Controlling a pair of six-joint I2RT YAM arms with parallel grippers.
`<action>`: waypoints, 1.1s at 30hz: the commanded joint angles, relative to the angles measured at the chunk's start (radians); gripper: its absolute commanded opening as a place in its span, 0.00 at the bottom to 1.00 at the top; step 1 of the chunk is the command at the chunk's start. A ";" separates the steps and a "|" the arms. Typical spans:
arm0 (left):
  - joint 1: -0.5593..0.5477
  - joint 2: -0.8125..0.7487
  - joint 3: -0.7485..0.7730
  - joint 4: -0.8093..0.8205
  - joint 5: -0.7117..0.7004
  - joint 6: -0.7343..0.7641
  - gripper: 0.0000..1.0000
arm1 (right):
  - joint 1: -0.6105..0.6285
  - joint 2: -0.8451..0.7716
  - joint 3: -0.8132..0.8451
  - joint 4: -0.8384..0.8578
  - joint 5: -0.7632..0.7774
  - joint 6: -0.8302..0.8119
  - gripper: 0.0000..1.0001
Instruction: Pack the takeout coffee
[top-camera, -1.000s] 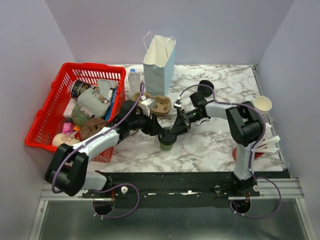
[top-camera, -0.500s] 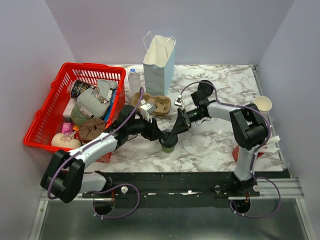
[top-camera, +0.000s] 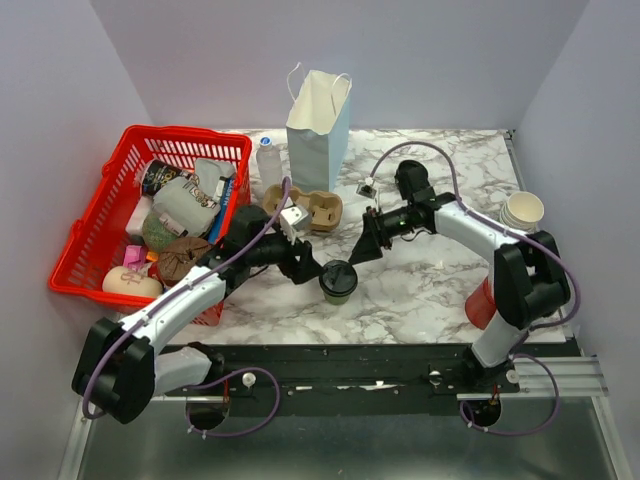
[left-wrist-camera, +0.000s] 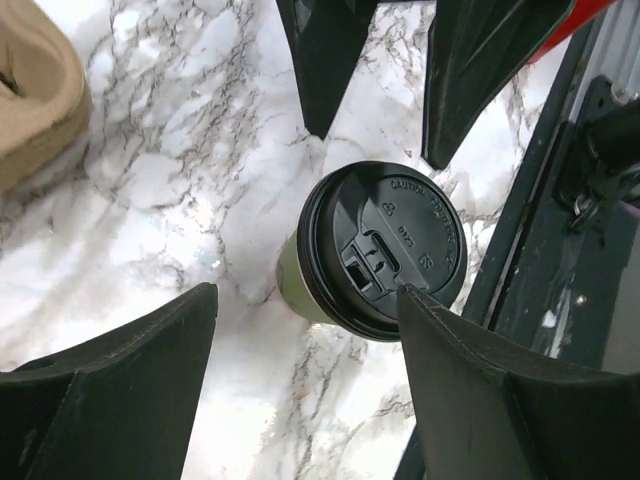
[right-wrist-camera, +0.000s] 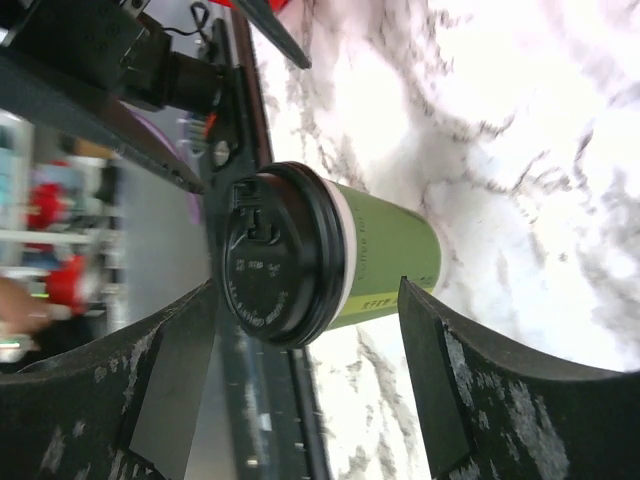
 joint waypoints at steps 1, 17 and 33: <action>-0.022 -0.052 0.047 -0.111 0.063 0.280 0.82 | -0.001 -0.125 -0.046 0.038 0.103 -0.184 0.81; -0.104 -0.002 0.037 -0.070 0.198 0.668 0.83 | 0.116 -0.501 -0.400 0.372 0.261 -0.586 0.80; -0.117 0.055 0.069 -0.057 0.185 0.656 0.81 | 0.170 -0.415 -0.330 0.314 0.262 -0.583 0.80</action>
